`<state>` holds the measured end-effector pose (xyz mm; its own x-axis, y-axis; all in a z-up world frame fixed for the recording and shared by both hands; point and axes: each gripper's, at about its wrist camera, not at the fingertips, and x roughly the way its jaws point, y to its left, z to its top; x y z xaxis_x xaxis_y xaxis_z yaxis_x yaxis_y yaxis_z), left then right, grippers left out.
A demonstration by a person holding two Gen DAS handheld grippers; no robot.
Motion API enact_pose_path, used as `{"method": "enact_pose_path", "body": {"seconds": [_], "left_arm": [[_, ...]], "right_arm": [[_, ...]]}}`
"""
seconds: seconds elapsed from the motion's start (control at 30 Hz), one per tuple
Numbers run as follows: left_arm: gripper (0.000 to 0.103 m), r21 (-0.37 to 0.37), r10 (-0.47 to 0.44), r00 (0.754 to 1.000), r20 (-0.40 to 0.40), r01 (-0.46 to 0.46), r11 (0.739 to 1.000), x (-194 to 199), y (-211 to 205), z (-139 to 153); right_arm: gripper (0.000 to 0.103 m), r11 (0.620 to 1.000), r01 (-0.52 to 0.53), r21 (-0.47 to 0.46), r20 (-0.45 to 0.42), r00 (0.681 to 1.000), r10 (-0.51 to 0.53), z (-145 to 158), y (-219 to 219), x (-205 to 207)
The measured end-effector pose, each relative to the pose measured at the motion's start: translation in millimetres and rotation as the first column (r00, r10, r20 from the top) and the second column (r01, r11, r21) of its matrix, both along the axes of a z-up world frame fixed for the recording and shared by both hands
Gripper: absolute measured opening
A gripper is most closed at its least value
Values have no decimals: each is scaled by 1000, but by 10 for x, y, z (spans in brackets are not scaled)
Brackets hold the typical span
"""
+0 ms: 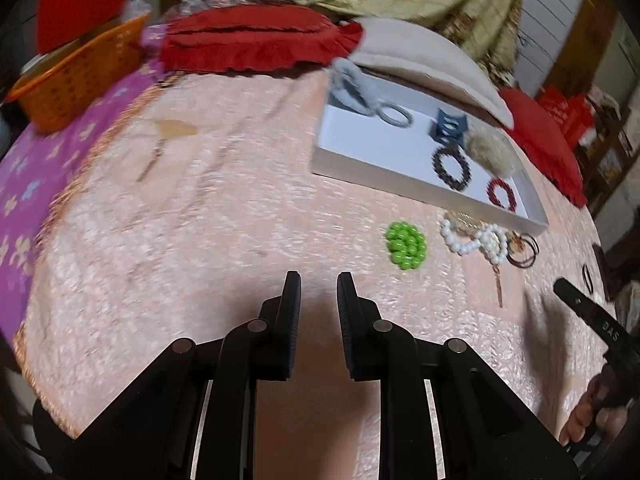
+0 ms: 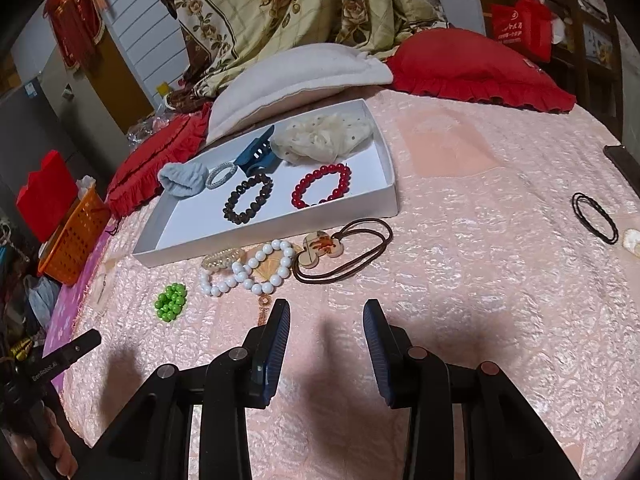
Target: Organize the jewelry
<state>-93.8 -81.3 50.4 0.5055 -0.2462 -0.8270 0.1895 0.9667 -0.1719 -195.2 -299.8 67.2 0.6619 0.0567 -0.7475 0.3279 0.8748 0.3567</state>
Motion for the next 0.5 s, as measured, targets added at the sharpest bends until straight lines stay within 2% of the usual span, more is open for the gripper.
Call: {"method": "enact_pose_path", "body": {"seconds": [0.3, 0.4, 0.5], "left_arm": [[17, 36, -157, 987, -24, 158, 987, 384, -504, -228], [18, 14, -186, 982, -33, 187, 982, 501, -595, -284], [17, -7, -211, 977, -42, 211, 977, 572, -666, -319]], "right_arm": [[36, 1000, 22, 7, -18, 1000, -22, -119, -233, 101], [36, 999, -27, 37, 10, 1000, 27, -102, -191, 153], [36, 991, -119, 59, 40, 992, 116, -58, -25, 290]]}}
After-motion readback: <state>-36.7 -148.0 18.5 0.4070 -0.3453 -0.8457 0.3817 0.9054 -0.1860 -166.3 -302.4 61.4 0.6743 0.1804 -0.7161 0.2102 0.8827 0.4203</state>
